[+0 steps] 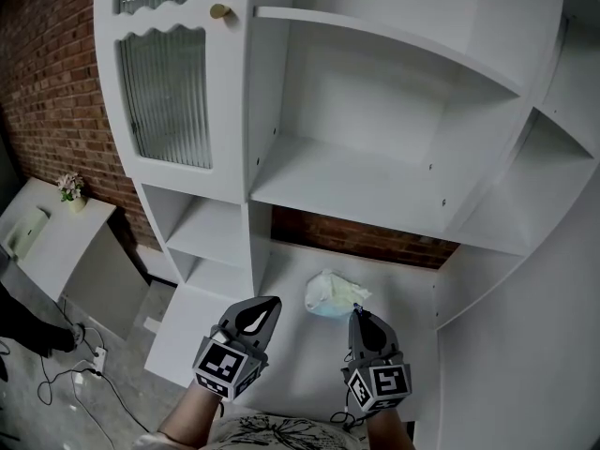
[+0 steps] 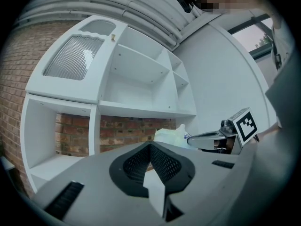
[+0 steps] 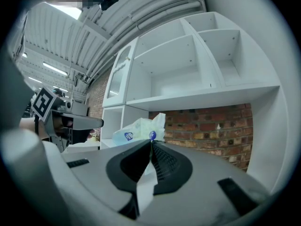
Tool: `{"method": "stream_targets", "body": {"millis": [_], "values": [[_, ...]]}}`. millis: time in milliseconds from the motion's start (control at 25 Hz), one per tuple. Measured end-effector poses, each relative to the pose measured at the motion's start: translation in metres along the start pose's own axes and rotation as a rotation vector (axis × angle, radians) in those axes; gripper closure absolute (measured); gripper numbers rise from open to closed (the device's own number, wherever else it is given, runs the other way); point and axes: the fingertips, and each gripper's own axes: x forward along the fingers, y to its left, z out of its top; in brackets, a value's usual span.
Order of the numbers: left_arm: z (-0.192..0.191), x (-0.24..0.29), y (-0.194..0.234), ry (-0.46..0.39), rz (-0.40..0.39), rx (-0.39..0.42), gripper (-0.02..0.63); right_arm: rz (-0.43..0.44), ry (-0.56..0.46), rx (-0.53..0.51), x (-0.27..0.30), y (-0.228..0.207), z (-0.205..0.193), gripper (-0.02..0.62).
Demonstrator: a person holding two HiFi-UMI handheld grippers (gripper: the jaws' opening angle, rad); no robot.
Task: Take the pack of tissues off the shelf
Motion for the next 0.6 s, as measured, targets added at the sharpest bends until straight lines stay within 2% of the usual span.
{"method": "stream_targets", "body": {"millis": [280, 600], "values": [[-0.0010, 0.0039, 0.0044, 0.001, 0.006, -0.013, 0.592, 0.009, -0.006, 0.000, 0.0034, 0.0005, 0.0068, 0.588], [0.0015, 0.0079, -0.0026, 0.004, -0.027, 0.017, 0.592, 0.021, -0.005, -0.011, 0.0078, 0.0027, 0.0087, 0.588]]}}
